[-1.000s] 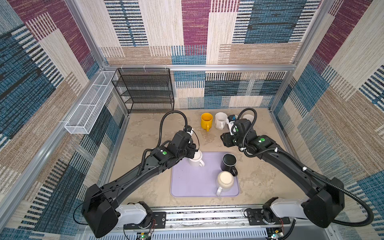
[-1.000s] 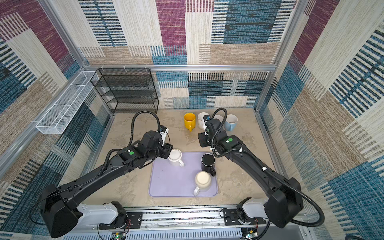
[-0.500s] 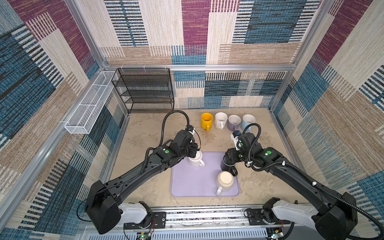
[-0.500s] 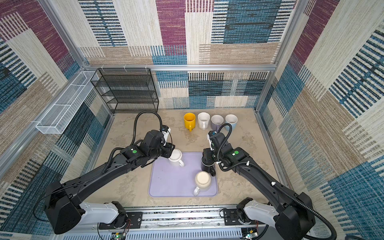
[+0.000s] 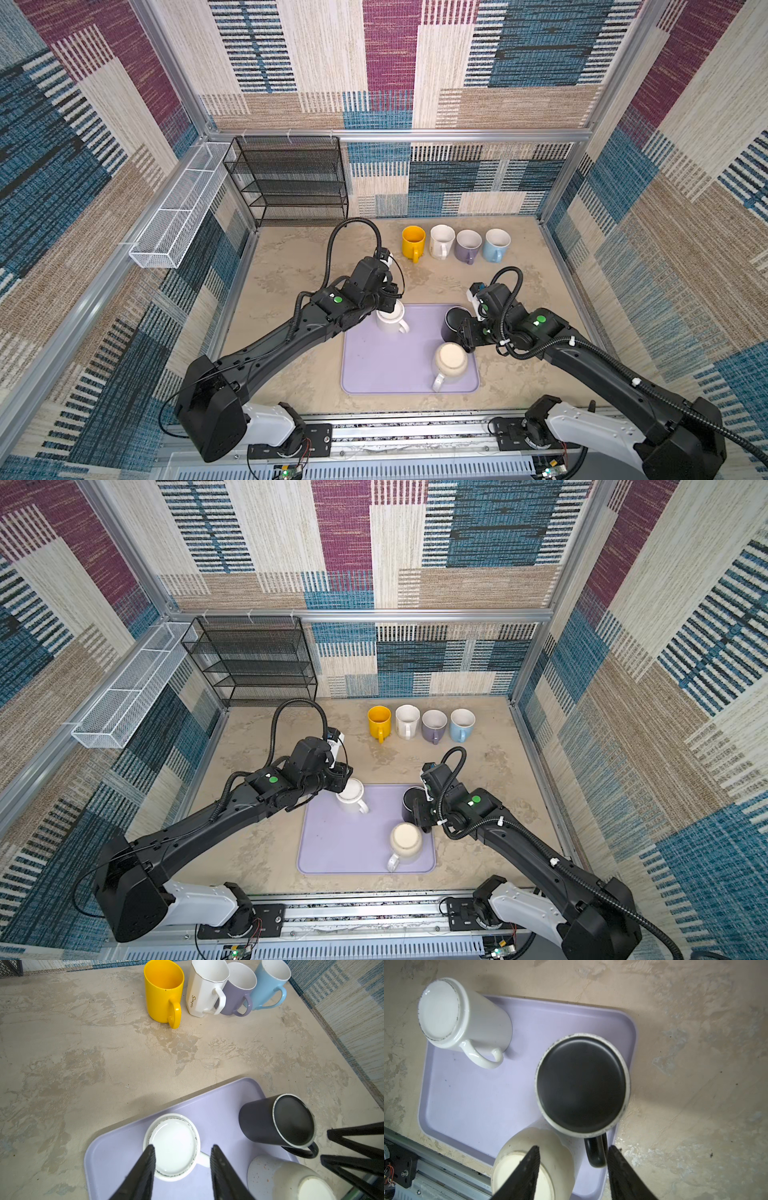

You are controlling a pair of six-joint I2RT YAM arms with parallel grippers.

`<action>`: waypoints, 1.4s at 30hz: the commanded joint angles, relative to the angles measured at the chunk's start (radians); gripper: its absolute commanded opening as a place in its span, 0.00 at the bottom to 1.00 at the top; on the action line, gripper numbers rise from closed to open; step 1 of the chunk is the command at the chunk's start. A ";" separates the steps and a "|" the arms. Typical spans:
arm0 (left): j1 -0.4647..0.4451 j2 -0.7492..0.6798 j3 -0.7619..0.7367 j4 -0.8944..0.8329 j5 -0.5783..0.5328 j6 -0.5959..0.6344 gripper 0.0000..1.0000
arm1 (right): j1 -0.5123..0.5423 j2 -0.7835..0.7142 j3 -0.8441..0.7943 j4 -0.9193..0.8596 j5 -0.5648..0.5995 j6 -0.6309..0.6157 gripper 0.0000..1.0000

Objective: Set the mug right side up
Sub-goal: 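Open the right gripper and move it back toward the tray, then lower the right gripper onto the black mug's handle and close it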

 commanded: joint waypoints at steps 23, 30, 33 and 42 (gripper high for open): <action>-0.003 -0.063 -0.027 0.003 -0.015 -0.001 0.45 | 0.013 0.071 -0.026 0.040 0.047 0.076 0.38; -0.003 -0.085 -0.045 -0.001 -0.025 -0.004 0.44 | 0.015 0.107 -0.024 0.077 0.041 0.063 0.34; -0.003 -0.089 -0.047 -0.007 -0.028 -0.003 0.44 | 0.016 0.122 -0.021 0.090 0.040 0.056 0.31; -0.003 -0.093 -0.052 -0.012 -0.034 0.000 0.44 | 0.016 0.170 0.007 0.117 0.051 0.026 0.28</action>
